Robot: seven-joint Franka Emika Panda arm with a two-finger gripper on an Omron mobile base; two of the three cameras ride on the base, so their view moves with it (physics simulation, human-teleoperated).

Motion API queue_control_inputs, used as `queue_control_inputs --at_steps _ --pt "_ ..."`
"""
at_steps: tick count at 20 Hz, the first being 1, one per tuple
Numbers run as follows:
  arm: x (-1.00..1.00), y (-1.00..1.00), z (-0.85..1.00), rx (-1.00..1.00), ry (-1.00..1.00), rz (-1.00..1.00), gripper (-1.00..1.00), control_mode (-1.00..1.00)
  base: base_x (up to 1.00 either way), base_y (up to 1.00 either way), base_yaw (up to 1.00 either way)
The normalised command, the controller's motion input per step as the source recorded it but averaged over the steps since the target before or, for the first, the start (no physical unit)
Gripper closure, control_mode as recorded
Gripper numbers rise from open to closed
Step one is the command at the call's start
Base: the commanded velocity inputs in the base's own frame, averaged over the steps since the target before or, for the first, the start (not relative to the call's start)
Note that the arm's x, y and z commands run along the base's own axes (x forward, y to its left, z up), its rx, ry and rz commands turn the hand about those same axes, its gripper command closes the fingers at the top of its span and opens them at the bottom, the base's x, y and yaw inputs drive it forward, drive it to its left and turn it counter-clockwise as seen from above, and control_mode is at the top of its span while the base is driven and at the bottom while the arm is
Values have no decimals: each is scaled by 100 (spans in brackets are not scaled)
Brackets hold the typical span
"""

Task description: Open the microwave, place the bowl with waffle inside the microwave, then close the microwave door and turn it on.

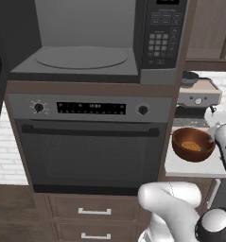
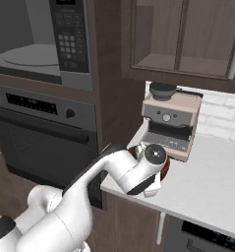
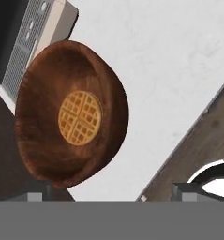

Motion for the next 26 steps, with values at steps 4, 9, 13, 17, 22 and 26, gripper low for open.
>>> queue_control_inputs --at_steps 4,9,13,17,22,26 --pt "74 -37 -48 0 1 0 -100 -100 0 0 0" --pt "67 -25 -40 0 4 0 -100 -100 0 0 0" --pt "25 -25 -50 0 3 3 -100 -100 0 0 0" --pt "24 -2 -69 0 10 0 100 -100 0 0 0" --pt "18 0 -41 0 5 0 100 -100 0 0 0" --pt "-23 0 0 0 0 5 100 -100 0 0 0"
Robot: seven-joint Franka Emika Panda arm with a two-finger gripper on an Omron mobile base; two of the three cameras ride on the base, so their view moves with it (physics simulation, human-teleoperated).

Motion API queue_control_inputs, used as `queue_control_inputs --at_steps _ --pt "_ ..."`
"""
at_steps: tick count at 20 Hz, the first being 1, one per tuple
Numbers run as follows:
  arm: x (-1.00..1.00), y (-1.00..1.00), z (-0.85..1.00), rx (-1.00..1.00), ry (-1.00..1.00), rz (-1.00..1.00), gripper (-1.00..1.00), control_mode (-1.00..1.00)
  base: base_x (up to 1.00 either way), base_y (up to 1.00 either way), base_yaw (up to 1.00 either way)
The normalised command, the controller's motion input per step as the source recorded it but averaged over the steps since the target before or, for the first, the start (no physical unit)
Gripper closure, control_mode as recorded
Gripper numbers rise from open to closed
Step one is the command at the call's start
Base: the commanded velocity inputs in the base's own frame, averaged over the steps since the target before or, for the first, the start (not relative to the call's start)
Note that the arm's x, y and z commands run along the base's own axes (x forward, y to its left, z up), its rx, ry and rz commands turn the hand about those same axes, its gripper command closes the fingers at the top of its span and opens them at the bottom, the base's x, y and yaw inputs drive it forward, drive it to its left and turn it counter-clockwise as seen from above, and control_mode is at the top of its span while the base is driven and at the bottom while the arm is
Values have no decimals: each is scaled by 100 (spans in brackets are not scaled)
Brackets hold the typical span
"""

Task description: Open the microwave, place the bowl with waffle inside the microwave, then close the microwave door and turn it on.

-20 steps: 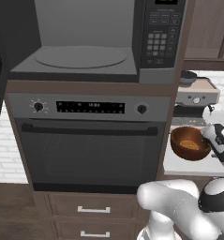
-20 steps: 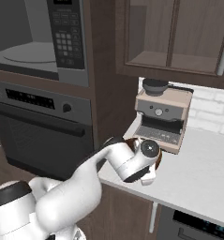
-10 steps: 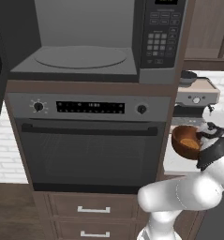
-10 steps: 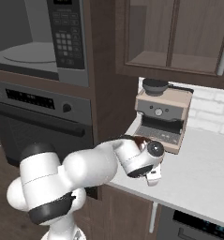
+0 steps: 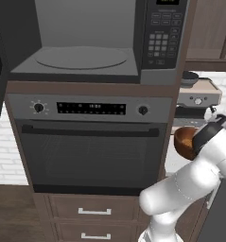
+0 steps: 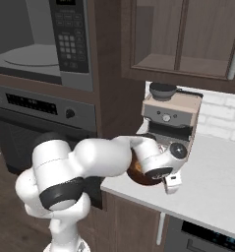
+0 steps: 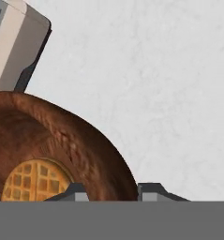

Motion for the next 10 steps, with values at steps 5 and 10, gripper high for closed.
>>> queue_control_inputs --at_steps 5,10 --pt "-55 6 21 0 -8 1 100 -100 0 0 0" --pt "-54 10 66 0 -23 0 100 -100 0 0 0"
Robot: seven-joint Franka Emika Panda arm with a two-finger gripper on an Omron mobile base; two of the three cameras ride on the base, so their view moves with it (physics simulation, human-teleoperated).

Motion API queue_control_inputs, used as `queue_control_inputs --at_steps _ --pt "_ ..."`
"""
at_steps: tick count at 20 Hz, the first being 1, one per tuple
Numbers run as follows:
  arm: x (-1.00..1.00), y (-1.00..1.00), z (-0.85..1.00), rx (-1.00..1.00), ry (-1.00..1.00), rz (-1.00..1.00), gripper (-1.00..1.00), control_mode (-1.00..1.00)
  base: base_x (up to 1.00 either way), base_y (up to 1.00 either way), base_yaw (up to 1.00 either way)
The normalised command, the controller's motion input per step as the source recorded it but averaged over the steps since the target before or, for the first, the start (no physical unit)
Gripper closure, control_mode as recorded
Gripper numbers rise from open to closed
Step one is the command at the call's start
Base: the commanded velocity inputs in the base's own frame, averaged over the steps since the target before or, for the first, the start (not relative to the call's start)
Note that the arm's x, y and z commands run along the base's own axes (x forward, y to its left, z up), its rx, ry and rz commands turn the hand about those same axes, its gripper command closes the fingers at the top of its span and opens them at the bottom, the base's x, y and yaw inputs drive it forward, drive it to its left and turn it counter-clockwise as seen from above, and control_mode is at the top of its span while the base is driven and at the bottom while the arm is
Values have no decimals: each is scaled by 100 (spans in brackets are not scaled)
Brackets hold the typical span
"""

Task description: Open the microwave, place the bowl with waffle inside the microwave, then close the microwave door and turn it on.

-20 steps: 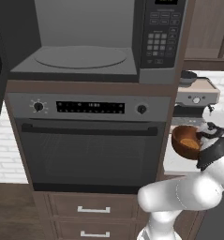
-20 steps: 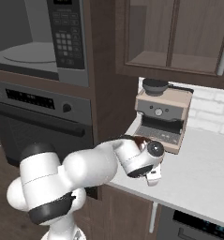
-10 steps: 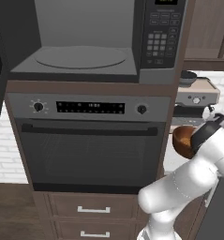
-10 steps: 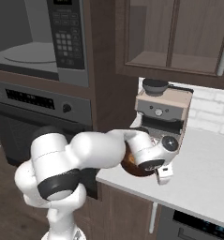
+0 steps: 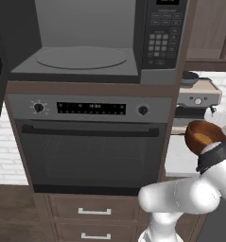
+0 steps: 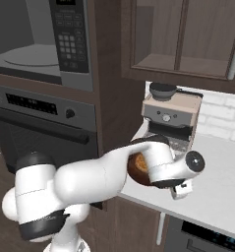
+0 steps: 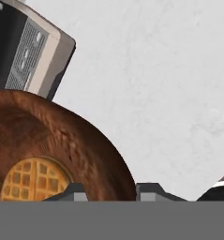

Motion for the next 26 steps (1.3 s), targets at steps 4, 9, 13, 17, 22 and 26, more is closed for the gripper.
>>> queue_control_inputs --at_steps 4,9,13,17,22,26 --pt "-27 9 55 0 -16 -4 100 -100 0 0 0" --pt "-47 9 73 0 -9 -7 100 -100 0 0 0" --pt "-71 10 75 0 -1 -3 100 -100 0 0 0" --pt "-74 17 77 0 -2 0 100 -100 0 0 0" --pt "-88 44 60 0 -4 0 100 -100 0 0 0" --pt "-74 64 59 0 -11 0 100 -100 0 0 0"
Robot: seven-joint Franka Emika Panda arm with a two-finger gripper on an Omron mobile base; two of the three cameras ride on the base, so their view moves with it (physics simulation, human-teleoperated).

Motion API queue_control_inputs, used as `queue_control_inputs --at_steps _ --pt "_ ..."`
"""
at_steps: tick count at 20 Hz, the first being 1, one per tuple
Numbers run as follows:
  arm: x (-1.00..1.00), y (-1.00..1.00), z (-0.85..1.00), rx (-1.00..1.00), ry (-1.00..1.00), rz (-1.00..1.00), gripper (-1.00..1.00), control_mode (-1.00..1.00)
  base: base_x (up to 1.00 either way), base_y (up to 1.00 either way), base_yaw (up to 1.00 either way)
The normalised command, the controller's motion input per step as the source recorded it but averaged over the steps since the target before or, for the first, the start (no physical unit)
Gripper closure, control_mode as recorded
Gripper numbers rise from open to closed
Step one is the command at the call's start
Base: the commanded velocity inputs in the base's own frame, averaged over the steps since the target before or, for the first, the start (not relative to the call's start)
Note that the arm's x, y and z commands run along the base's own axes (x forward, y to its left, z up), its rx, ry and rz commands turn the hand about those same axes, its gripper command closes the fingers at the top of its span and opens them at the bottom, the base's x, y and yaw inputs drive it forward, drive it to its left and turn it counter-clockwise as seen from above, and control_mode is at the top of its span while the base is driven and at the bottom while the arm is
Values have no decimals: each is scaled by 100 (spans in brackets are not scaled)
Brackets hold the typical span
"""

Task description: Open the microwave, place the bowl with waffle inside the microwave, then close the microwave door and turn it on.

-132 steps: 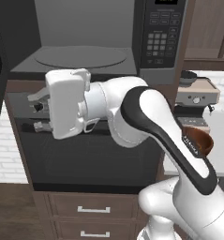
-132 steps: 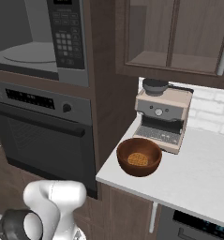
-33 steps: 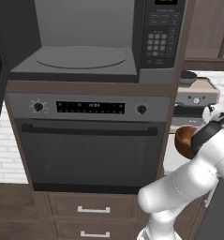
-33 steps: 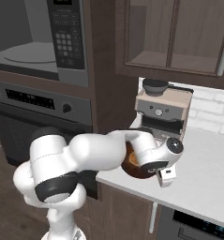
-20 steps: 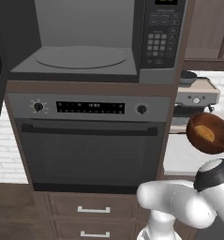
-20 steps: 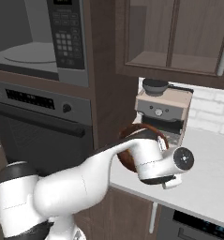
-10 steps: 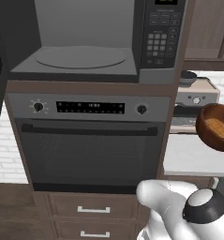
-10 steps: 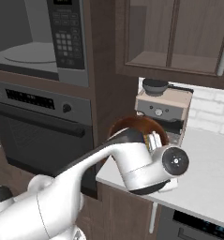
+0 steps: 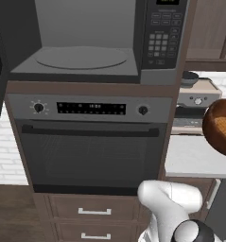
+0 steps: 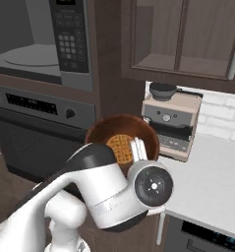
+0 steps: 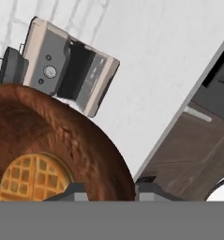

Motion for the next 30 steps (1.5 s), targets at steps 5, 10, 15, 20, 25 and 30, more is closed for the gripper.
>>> queue_control_inputs --at_steps 5,10,15,20,25,30 --pt "-56 71 68 0 -16 0 100 -100 0 0 0" --pt "-6 98 40 0 -4 0 100 -100 0 0 0" --pt "32 100 20 0 0 0 100 -100 0 0 0" --pt "35 100 53 0 -5 0 100 -100 0 0 0" --pt "38 85 69 0 -4 -3 100 -100 0 0 0" --pt "58 78 50 0 1 -5 100 -100 0 0 0"
